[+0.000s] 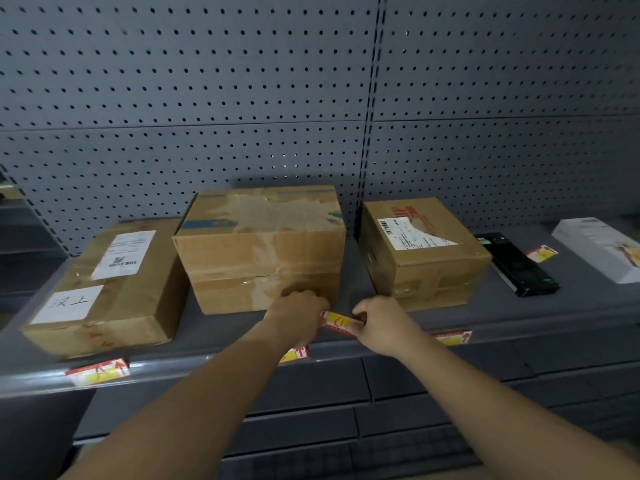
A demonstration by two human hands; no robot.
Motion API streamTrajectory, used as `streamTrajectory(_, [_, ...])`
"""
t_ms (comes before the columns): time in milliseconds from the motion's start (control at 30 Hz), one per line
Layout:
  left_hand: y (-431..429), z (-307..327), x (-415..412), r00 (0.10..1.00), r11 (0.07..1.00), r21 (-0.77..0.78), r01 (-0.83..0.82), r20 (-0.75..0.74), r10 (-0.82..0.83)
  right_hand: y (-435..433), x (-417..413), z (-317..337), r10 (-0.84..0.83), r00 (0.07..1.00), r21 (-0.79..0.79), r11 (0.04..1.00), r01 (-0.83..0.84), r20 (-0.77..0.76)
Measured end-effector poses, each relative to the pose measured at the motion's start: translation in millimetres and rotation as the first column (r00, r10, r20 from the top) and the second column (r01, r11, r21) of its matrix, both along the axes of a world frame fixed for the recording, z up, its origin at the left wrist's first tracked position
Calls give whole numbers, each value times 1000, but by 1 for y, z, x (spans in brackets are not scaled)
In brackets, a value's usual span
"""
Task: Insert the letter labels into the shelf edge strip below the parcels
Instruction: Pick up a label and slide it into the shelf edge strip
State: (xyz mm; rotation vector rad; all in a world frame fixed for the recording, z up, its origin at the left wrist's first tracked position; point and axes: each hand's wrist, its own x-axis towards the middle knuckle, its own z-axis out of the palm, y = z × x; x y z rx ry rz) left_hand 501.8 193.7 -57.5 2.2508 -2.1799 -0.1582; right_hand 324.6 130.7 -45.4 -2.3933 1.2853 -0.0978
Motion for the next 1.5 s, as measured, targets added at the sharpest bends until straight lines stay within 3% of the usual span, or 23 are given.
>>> streamTrajectory(733, [6, 4, -9, 977, 982, 162, -94, -174, 122, -14, 30, 5, 44, 954, 153, 988, 2, -297])
streamTrajectory(933, [8, 0, -7, 972, 985, 132, -110, -194, 135, -10, 27, 2, 12, 972, 109, 994, 14, -233])
streamTrajectory(1500, [21, 7, -10, 918, 973, -68, -219, -353, 182, 4, 0, -1, 64, 981, 19, 997, -69, 183])
